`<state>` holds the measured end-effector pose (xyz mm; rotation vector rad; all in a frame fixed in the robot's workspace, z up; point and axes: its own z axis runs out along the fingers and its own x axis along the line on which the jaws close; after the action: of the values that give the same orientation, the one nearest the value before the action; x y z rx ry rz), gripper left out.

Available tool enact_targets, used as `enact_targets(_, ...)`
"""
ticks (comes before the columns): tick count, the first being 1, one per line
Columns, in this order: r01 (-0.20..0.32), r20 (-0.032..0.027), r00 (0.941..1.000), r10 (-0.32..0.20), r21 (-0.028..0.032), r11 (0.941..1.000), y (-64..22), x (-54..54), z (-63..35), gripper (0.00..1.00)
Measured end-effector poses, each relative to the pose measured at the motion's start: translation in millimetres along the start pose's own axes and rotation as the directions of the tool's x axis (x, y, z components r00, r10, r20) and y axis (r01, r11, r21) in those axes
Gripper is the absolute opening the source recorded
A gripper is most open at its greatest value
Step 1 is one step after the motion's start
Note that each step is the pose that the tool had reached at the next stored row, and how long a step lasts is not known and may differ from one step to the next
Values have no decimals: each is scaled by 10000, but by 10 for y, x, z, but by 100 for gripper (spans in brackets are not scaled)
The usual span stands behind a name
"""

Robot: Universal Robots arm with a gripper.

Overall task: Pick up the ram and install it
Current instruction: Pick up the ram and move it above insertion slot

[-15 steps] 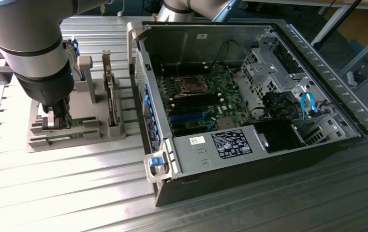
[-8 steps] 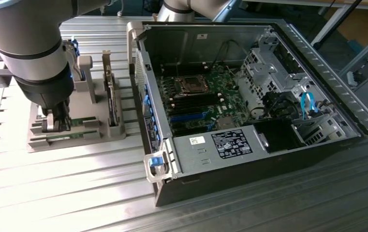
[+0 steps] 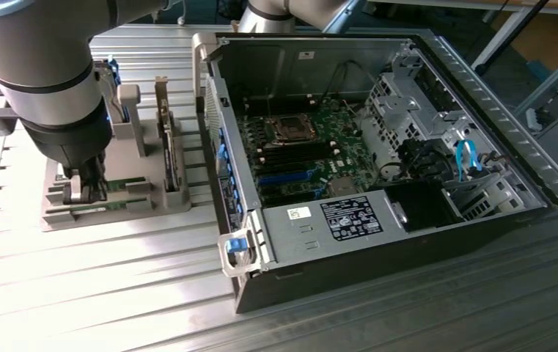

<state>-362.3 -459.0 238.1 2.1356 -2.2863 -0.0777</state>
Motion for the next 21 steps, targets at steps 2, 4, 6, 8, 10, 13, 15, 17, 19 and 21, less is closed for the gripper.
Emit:
enact_targets(2,0,2,10000,0,2,10000,-1,1,17,24)
enact_targets(4,1,2,10000,-1,0,10000,-2,1,39,24)
enact_targets(6,1,1,10000,-1,0,10000,-2,2,56,24)
enact_targets(8,1,1,10000,-1,0,10000,-3,2,75,24)
enact_targets(10,1,1,10000,-1,1,10000,-4,3,94,24)
enact_targets(13,1,1,10000,-1,1,10000,-5,4,127,24)
enact_targets(15,1,1,10000,-1,1,10000,-6,4,155,24)
enact_targets(17,1,1,10000,-1,0,10000,-6,5,172,24)
enact_targets(19,1,0,10000,-1,0,10000,-7,5,190,24)
enact_targets(21,1,1,10000,-1,0,10000,-7,6,215,24)
